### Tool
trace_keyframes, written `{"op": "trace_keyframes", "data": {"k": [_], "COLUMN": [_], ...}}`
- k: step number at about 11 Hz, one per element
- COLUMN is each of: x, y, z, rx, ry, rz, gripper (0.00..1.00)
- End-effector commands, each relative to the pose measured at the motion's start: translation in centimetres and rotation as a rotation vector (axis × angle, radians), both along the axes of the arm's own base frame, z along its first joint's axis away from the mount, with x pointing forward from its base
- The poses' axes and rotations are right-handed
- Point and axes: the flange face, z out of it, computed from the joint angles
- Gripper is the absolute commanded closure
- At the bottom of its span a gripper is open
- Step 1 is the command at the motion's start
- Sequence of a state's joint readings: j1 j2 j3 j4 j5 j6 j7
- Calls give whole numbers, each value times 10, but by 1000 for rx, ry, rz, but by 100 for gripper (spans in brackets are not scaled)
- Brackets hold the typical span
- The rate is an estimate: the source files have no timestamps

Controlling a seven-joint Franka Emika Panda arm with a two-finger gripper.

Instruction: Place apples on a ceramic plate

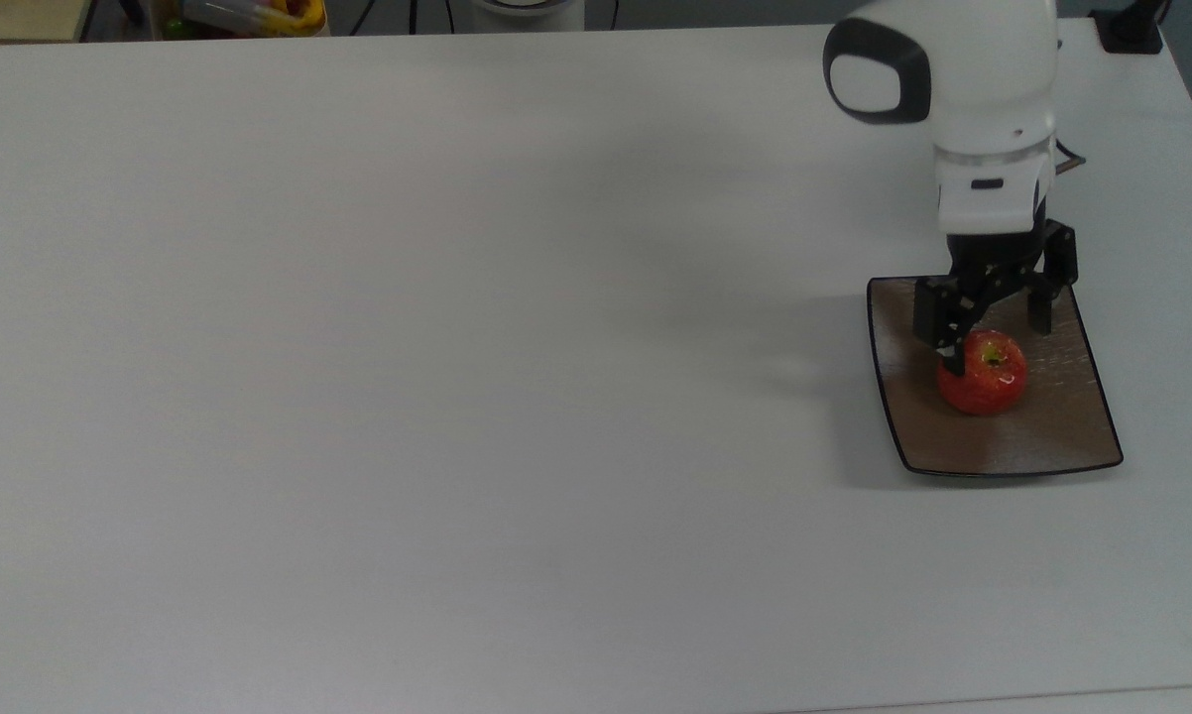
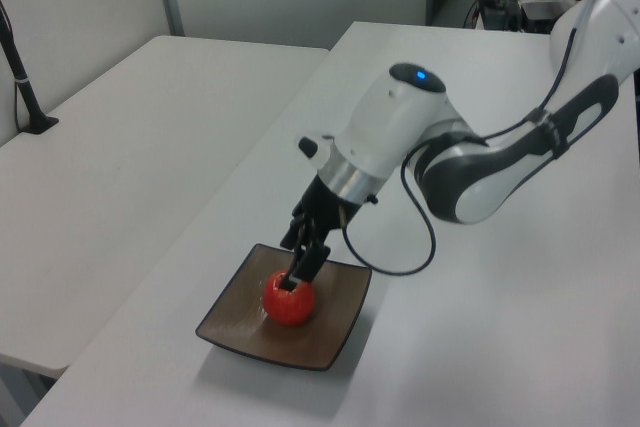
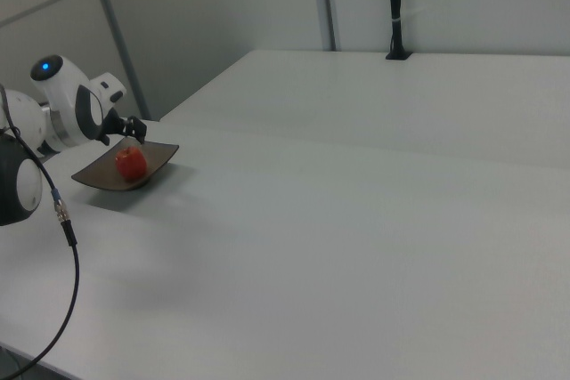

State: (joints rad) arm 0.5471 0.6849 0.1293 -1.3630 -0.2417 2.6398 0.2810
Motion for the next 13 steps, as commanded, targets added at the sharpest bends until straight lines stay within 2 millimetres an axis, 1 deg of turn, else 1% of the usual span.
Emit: {"op": "trace_keyframes", "data": {"k": [1,2,3,5,7,8,9,11,13], "x": [-23,-30,-38,-53,-72,-77,-84,-108,-120], "y": [-44,-64,-94,-165,-234,-263,-290,-335,-353], "z": [79,110,145,206,255,270,277,275,264], "rx": [-103,-118,-120,-77,-84,-86,-95,-128,-183], "ry": [73,91,119,230,314,328,363,489,569], "rz": [-81,-113,-161,-279,-383,-427,-461,-509,-486], "gripper": [0,0,0,0,0,0,0,0,0]}}
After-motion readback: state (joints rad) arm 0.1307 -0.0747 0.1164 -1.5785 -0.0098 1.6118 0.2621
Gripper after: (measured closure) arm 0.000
